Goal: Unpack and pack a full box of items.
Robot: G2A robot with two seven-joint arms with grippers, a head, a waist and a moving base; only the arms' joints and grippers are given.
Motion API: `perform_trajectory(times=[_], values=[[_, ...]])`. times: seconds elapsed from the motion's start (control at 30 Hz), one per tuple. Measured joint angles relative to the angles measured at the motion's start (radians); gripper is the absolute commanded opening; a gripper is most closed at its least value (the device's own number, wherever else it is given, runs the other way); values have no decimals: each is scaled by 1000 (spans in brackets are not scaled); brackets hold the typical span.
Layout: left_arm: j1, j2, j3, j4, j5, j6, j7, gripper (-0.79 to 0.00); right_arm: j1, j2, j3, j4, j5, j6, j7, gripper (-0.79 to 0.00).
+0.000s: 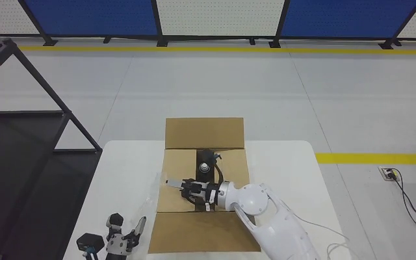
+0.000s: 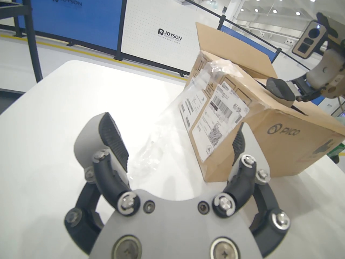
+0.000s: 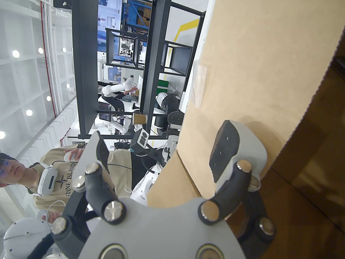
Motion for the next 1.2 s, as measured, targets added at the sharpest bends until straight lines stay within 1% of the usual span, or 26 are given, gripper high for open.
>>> perform_trajectory(times=[0.2,0.27,0.7,0.93,1.2], values=[[-8,6,-55,-16,-140,-56,-94,0,-8,1,6,-2,0,-8,-5,0],[-7,8,-66,-25,-161,-66,-109,0,-11,1,8,-6,-1,-11,-5,0],[-6,9,-67,-28,-161,-69,-111,0,-25,5,20,-31,-15,-15,-3,0],[-6,9,-67,-28,-161,-69,-111,0,-38,10,22,-73,-51,-32,-11,0],[-6,9,-67,-28,-161,-69,-111,0,-38,10,22,-72,-51,-31,-11,0]])
